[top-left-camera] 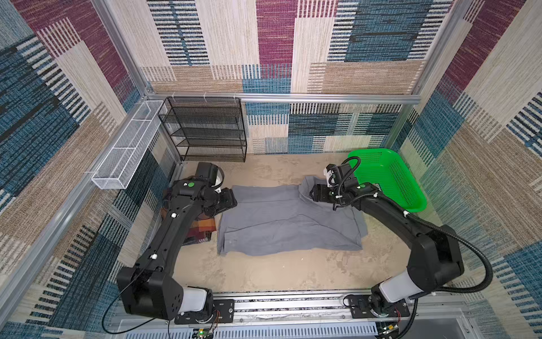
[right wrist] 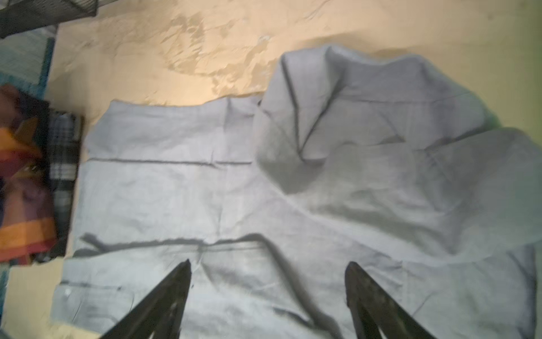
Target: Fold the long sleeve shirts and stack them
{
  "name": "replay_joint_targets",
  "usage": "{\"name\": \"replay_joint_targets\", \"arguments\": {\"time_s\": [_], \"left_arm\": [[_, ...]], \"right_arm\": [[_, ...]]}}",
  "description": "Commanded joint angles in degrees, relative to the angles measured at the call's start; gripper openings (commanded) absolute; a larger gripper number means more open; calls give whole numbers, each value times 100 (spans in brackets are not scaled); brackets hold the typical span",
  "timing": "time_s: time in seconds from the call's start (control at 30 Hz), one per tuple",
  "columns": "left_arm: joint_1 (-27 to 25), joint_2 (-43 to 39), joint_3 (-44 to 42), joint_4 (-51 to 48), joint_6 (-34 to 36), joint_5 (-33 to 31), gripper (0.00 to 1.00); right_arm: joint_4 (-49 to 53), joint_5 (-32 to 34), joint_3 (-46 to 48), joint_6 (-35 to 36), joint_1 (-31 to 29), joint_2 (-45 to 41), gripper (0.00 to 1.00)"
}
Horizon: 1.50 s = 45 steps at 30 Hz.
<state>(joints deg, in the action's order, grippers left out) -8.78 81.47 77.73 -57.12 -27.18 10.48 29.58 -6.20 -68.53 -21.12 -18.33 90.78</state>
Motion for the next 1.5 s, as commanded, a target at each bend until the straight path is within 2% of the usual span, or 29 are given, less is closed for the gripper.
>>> {"name": "replay_joint_targets", "arguments": {"time_s": [0.0, 0.17, 0.37, 0.5, 0.57, 0.67, 0.73, 0.9, 1.0, 1.27, 1.47], "left_arm": [[62, 503, 193, 211, 187, 30, 71], [427, 1475, 699, 21, -94, 397, 76], [639, 2181, 978, 166, -467, 630, 78], [640, 2592, 1336, 130, -541, 376, 78], [640, 2808, 1560, 90, -525, 254, 78], [630, 3105, 1806, 55, -508, 158, 77], [625, 3269, 1923, 67, -514, 91, 77], [604, 3612, 2259, 27, -512, -2, 76], [562, 3768, 2542, -15, -491, -110, 76], [482, 4386, 3325, -208, -327, -379, 75], [447, 4617, 3596, -185, -226, -421, 76]], "right_arm": [[-43, 466, 32, -199, 425, 318, 86], [-138, 735, 289, -464, 1065, 444, 87], [-192, 789, 289, -575, 1184, 829, 87], [-309, 856, 295, -588, 1209, 932, 84], [-405, 837, 340, -578, 1216, 945, 79], [-551, 698, 377, -513, 1229, 1010, 61], [-641, 584, 376, -439, 1235, 1076, 44], [-716, 262, 358, -402, 1244, 1249, 16], [-767, 40, 364, -411, 1243, 1061, 0], [-525, -155, 63, -389, 1243, 175, 0], [-619, -799, -164, -527, 1235, -485, 0]]}}
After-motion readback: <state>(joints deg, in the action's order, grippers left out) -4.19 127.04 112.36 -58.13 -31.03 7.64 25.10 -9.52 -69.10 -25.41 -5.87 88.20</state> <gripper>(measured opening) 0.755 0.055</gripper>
